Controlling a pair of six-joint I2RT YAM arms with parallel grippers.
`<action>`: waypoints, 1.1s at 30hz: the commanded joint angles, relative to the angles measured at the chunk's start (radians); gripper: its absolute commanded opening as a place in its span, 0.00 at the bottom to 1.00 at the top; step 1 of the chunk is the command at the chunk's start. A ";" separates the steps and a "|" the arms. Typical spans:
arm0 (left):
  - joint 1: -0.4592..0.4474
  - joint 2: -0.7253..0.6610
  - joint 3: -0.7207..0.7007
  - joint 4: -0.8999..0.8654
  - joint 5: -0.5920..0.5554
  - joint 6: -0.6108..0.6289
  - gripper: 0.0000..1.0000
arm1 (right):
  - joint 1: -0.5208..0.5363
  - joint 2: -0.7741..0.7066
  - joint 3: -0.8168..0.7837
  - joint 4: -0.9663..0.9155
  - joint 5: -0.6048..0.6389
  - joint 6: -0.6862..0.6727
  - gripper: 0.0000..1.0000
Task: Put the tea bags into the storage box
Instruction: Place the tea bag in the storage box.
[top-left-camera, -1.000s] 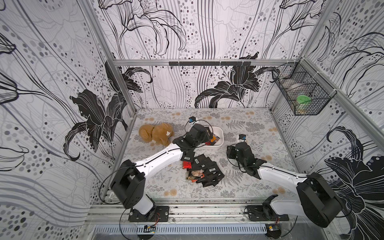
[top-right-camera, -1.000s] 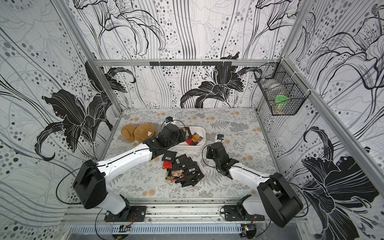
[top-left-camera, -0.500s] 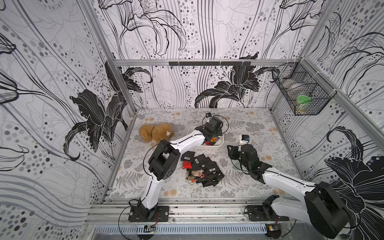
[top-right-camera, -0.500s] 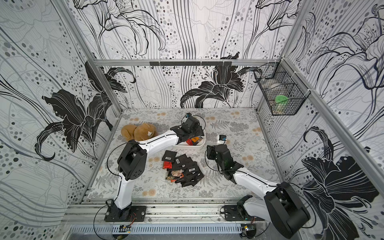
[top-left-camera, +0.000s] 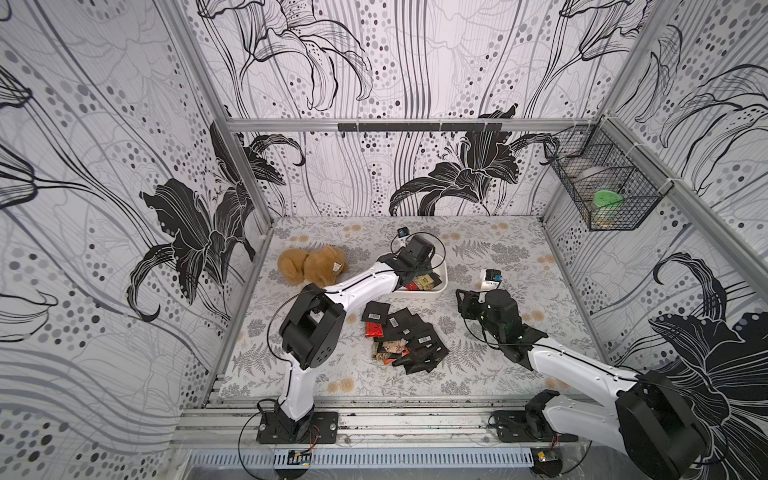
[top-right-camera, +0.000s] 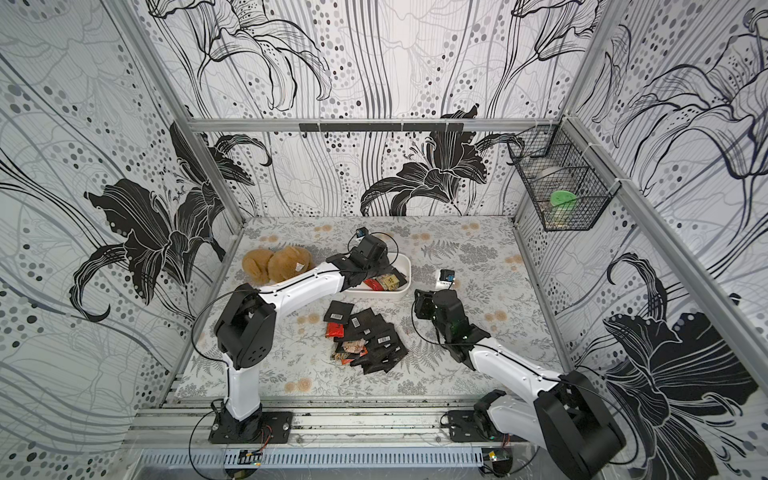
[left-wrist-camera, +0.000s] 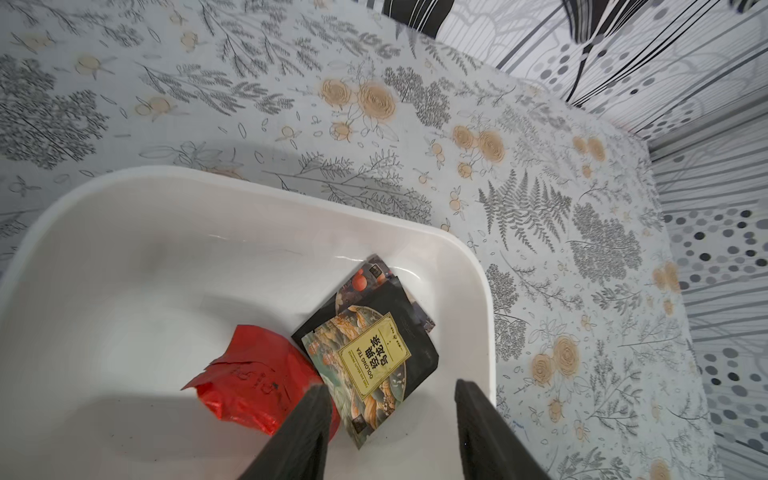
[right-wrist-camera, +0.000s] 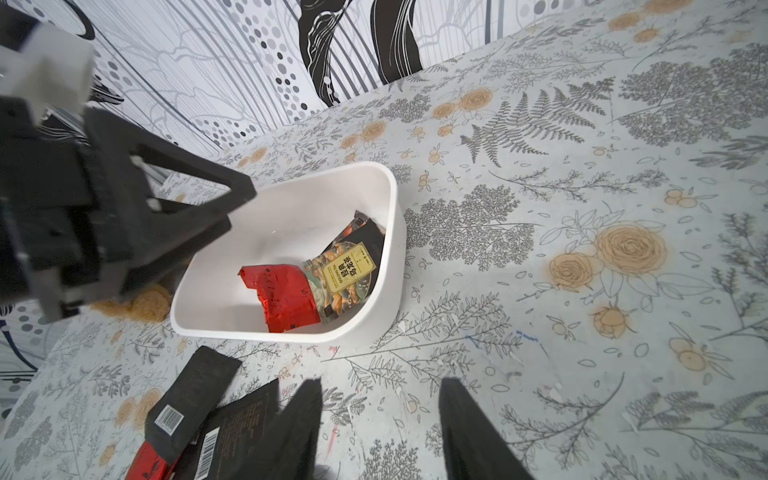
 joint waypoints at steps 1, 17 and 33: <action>0.000 -0.125 -0.093 0.056 0.017 0.015 0.54 | -0.005 0.000 -0.011 0.052 -0.088 -0.044 0.51; 0.080 -0.527 -0.732 0.239 0.017 -0.092 0.55 | 0.155 0.238 0.143 0.056 -0.273 -0.160 0.50; 0.306 -0.499 -0.954 0.442 0.213 -0.081 0.56 | 0.298 0.604 0.498 -0.196 -0.250 -0.196 0.39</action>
